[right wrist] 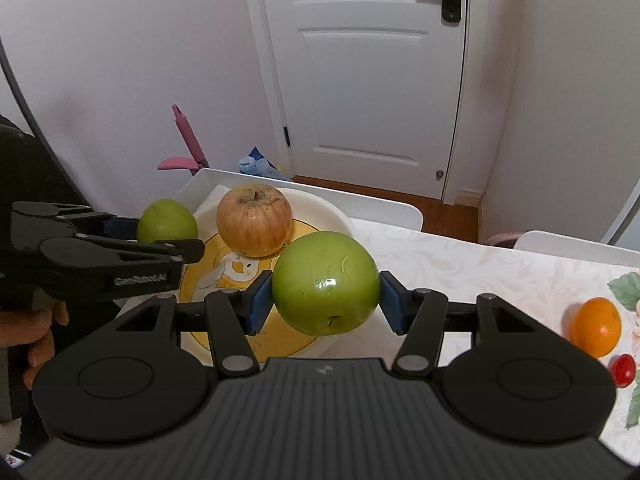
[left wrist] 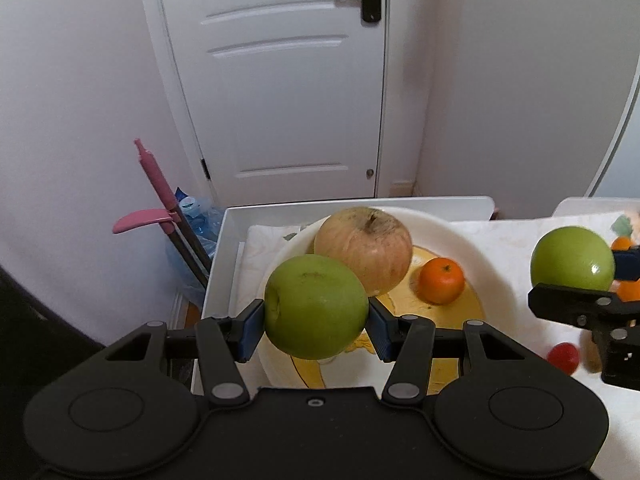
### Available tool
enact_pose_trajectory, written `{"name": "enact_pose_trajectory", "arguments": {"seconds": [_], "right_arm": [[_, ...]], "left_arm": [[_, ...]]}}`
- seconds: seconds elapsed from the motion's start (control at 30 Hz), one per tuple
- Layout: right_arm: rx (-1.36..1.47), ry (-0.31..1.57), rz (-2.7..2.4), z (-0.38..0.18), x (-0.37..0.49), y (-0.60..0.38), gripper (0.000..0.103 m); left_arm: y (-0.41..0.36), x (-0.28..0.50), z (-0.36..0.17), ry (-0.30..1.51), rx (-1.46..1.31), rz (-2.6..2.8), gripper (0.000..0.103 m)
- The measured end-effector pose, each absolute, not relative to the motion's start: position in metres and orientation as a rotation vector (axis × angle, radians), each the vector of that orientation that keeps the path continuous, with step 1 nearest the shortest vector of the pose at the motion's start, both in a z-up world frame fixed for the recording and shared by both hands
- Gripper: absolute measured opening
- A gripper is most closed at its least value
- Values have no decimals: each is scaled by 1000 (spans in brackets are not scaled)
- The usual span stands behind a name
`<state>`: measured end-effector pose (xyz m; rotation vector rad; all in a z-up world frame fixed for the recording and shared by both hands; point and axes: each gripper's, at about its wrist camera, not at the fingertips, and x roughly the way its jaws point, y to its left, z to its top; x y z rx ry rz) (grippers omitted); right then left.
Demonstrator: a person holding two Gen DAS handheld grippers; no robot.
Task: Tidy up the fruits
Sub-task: 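Lower both green apples into the duck bowl and open both grippers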
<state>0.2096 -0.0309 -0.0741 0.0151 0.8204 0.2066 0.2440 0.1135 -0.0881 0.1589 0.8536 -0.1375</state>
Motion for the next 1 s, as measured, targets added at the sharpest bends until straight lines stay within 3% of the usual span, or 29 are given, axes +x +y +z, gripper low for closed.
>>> {"name": "enact_pose_trajectory", "arguments": {"seconds": [0.4,0.43,0.5,0.57,1.0], "right_arm": [[16,854,176,-88,227,-26,71],[14,855,177,-88,228,-26,71],[12,851,177,-86,228,-28,71],[18,849,176,-84,229,-31,71],[-75,865,276,-89,227,-39,71]], "left_arm": [[104,261,-116,914,250,-171,60],[105,261,-115,916,239,-170,63],[108,261,-110,897,215,-178,91],[109,259,-103,862,207,-155,99],[119,240,-87,874,157,-124,99]]}}
